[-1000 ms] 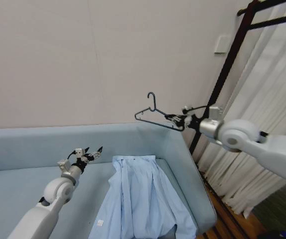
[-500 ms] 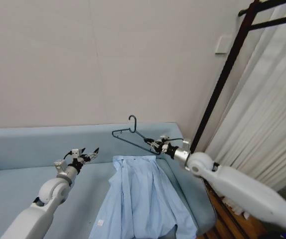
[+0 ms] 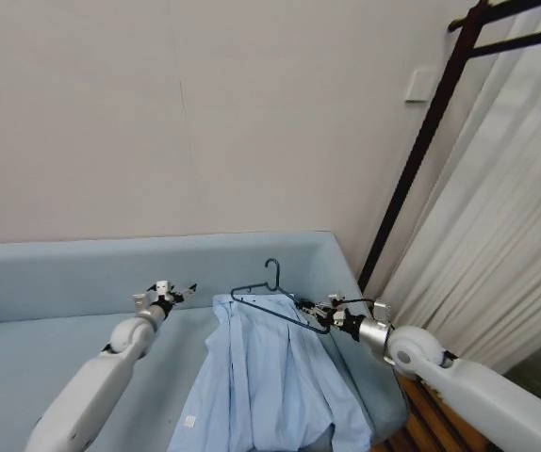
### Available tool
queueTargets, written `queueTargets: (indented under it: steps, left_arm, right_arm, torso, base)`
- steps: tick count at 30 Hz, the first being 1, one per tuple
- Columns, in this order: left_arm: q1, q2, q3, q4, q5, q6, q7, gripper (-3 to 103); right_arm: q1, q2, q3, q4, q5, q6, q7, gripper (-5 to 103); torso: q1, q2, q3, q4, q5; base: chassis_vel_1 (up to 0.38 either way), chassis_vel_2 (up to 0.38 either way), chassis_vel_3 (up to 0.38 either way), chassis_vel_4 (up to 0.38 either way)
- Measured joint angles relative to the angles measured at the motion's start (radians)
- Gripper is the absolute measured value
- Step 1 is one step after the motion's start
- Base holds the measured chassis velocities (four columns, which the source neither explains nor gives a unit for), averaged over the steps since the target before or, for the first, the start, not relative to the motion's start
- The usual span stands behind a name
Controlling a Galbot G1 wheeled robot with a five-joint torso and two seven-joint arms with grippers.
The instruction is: Pick up the clothes from the sofa and hang them on the clothes hanger.
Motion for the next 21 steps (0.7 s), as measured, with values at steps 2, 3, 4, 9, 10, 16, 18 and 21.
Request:
queueTargets:
  steps: [2,3,4,9,10,16,18,21]
  left_arm:
    - [-0.040,-0.053,0.039,0.085,0.000,-0.013,0.011,100]
    - [-0.060,-0.090,0.062,0.141,0.000,-0.028,0.018,100]
    - [-0.060,-0.090,0.062,0.141,0.000,-0.028,0.018,100]
    - [-0.088,-0.185,0.076,0.276,0.024,-0.065,0.019,100]
    - [-0.090,-0.196,0.068,0.290,0.026,-0.070,0.019,100]
    - [-0.083,-0.210,0.010,0.303,0.026,-0.078,0.020,100]
    - [-0.102,-0.207,0.009,0.342,0.019,-0.078,0.033,100]
    - [-0.140,-0.210,0.015,0.399,0.017,-0.085,0.051,100]
  right_arm:
    - [0.000,0.009,-0.003,-0.008,-0.008,-0.005,-0.010,8]
    - [-0.003,0.010,-0.003,-0.008,-0.008,-0.006,-0.012,8]
    - [-0.003,0.010,-0.003,-0.008,-0.008,-0.006,-0.012,8]
    - [0.011,0.011,-0.003,-0.013,-0.010,-0.014,-0.014,8]
    - [0.021,0.011,-0.002,-0.018,-0.010,-0.015,-0.015,8]
    - [0.041,0.027,0.009,-0.066,-0.013,-0.016,-0.017,8]
    - [0.032,0.034,0.014,-0.078,-0.015,-0.015,-0.018,8]
    - [0.024,0.035,0.014,-0.089,-0.020,-0.013,-0.025,8]
  torso:
    - [0.000,0.000,0.000,-0.0001,0.0007]
    - [0.000,0.000,0.000,-0.0005,0.0006]
    - [0.000,0.000,0.000,-0.0005,0.0006]
    - [0.000,0.000,0.000,-0.0007,0.0003]
    - [0.000,0.000,0.000,-0.0004,0.0003]
    - [0.000,0.000,0.000,0.0001,0.0002]
    - [0.000,0.000,0.000,0.0001,0.0003]
    - [0.000,0.000,0.000,0.0000,0.0003]
  base:
    - [0.000,0.000,0.000,0.000]
    - [0.000,0.000,0.000,0.000]
    - [0.000,0.000,0.000,0.000]
    - [0.000,0.000,0.000,0.000]
    - [0.000,0.000,0.000,0.000]
    - [0.000,0.000,0.000,0.000]
    - [0.000,0.000,0.000,0.000]
    - [0.000,0.000,0.000,0.000]
